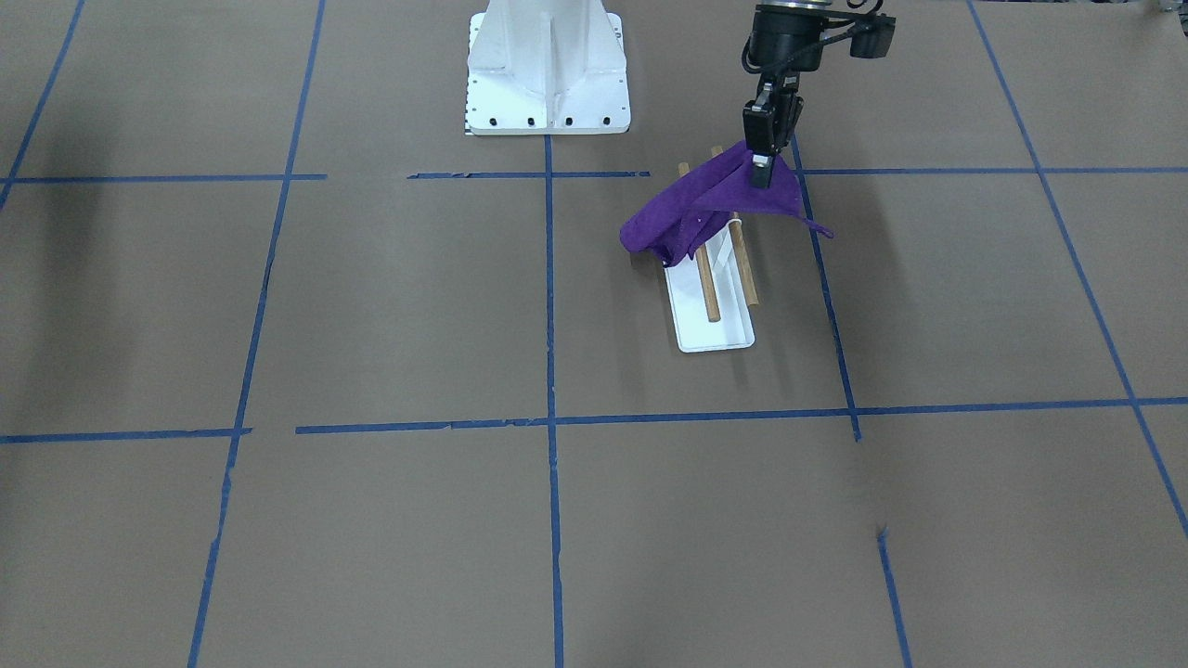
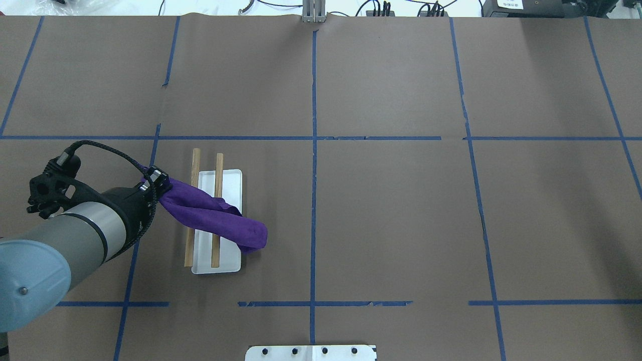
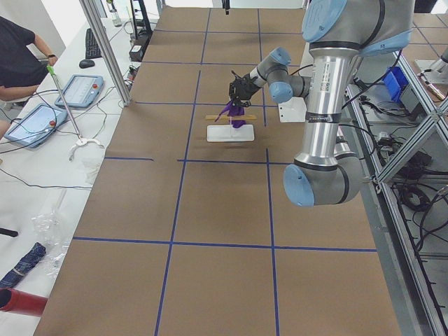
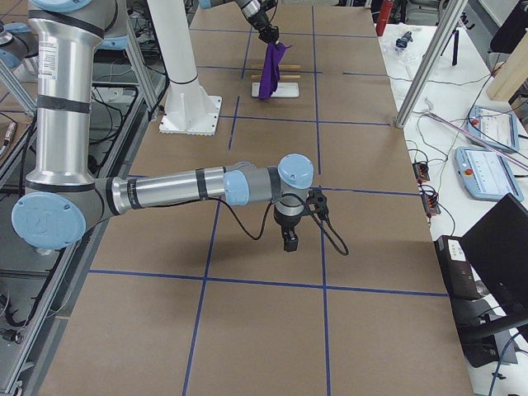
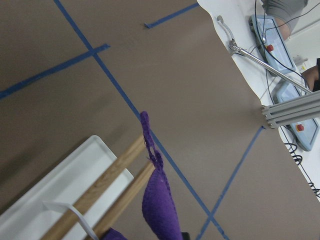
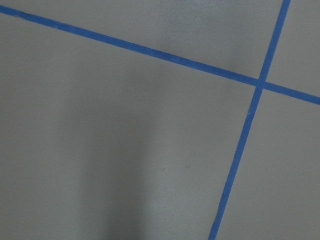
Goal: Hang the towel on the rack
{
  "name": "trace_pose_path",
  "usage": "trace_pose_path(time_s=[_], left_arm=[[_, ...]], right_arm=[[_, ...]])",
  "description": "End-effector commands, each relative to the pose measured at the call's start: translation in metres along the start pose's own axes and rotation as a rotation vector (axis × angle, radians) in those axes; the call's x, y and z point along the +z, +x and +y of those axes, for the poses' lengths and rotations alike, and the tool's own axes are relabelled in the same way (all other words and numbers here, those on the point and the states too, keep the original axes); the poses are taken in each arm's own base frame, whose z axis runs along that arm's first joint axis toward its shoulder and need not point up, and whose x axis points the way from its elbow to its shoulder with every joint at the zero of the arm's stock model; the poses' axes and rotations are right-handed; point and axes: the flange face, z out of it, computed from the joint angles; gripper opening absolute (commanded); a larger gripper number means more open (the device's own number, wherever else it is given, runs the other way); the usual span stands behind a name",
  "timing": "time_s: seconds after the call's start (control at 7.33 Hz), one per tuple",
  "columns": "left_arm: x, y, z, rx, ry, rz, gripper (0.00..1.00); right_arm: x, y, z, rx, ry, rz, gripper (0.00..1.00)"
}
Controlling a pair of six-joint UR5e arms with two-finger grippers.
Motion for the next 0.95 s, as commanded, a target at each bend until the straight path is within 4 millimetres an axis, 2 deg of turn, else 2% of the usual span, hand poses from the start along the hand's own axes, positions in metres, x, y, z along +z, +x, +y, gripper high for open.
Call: trace_pose_path(time_s=[0.0, 0.27, 0.41, 0.55, 0.68, 0.82], left_arm=[[0.026, -0.038, -0.020, 0.048, 0.071, -0.083, 0.00], [0.060, -0.061, -0.019, 0.084, 0.121, -0.139, 0.00], [0.068, -0.066, -0.017, 0.091, 0.129, -0.151, 0.00], [0.073, -0.069, -0.017, 0.111, 0.134, -0.160, 0.53], [0.079, -0.072, -0.017, 0.165, 0.137, -0.174, 1.00], [0.079, -0.072, -0.016, 0.215, 0.125, -0.180, 1.00]], right_arm=[[-0.001, 0.000, -0.002, -0.005, 0.005, 0.003, 1.00], [-0.004, -0.003, -0.004, -0.012, 0.013, 0.001, 1.00], [-0.004, -0.003, -0.005, -0.013, 0.014, 0.001, 1.00], [-0.004, -0.004, -0.005, -0.014, 0.015, 0.001, 1.00], [-0.004, -0.004, -0.005, -0.014, 0.015, 0.002, 1.00], [-0.005, -0.004, -0.006, -0.018, 0.017, 0.002, 1.00]])
